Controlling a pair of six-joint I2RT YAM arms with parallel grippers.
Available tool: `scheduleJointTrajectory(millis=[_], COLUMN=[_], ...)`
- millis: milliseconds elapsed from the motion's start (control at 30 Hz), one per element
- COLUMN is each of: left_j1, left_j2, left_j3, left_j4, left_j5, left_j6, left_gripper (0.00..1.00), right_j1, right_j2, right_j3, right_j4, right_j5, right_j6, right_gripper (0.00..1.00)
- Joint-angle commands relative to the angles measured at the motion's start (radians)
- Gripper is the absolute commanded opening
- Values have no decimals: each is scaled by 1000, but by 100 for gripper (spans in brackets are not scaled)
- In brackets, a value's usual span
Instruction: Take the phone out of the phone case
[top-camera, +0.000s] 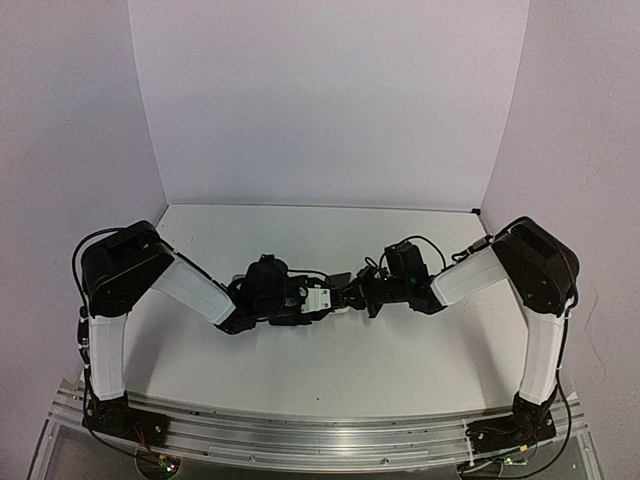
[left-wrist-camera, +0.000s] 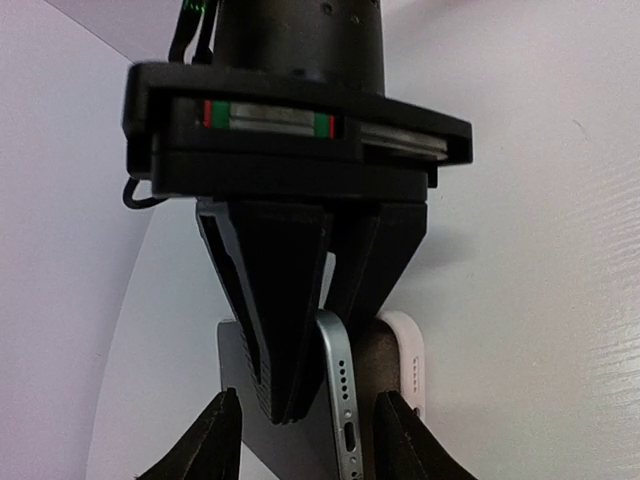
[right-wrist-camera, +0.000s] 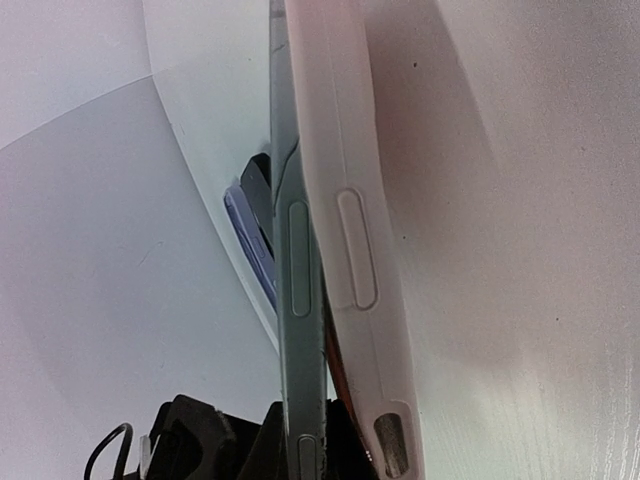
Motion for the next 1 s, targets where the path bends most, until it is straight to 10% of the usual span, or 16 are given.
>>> scheduleJointTrajectory(millis=[0, 233, 433, 967], left_j1=[4, 8, 6, 5], left_j2=[39, 67, 55, 23], left_j3=[53, 41, 9, 9], left_j4=[-35, 103, 162, 66], left_j5=[-51, -138, -127, -145], left_j6=[64, 151, 138, -12], left_gripper=[44, 35, 1, 0], right_j1=[9, 9, 5, -63], right_j2=[-4, -8, 20, -268], right_j3=[11, -2, 7, 24], right_j4=[-23, -20, -32, -510], right_j5=[-80, -106, -154, -43], right_j6=[35, 37, -9, -326], right_gripper=[0, 0, 2, 24])
